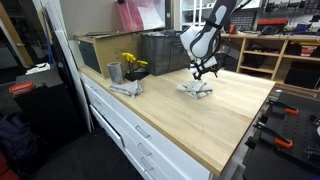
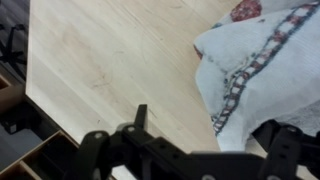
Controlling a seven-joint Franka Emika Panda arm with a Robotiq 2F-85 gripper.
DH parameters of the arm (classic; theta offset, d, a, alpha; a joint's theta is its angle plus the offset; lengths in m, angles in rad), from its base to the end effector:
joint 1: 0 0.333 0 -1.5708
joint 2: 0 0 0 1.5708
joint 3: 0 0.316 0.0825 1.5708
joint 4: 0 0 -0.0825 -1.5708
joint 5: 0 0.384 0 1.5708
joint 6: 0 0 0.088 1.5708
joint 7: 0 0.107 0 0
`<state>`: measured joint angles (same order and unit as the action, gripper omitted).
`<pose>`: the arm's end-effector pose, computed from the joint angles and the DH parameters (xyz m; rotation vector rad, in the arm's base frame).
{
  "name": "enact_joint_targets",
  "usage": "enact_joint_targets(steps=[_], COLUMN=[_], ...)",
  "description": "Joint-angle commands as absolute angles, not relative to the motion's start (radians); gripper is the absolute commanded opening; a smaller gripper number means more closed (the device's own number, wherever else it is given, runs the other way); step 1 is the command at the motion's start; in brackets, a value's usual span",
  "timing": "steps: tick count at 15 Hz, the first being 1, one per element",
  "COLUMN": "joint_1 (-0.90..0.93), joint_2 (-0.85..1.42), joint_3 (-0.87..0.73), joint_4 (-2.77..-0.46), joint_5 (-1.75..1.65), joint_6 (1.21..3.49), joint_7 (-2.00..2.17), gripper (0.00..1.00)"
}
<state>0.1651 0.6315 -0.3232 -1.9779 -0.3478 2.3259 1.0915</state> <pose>0.5726 -0.0995 0.1426 2.3625 -1.1995 -0.0721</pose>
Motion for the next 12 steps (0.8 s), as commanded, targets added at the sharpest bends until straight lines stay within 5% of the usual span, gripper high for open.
enact_joint_targets(steps=[1, 5, 6, 8, 12], joint_1=[0.189, 0.158, 0.150, 0.145, 0.130], joint_2=[0.560, 0.559, 0.562, 0.561, 0.553], joint_3=[-0.335, -0.277, -0.261, -0.242, -0.224], joint_4=[-2.045, -2.067, -2.069, -2.073, -2.067], joint_5=[-0.420, -0.382, -0.361, -0.330, -0.257], joint_6=[2.265, 2.269, 2.272, 2.275, 2.288], joint_7=[1.133, 1.110, 1.105, 1.115, 1.117], gripper=[1.00, 1.00, 0.75, 0.68, 0.36])
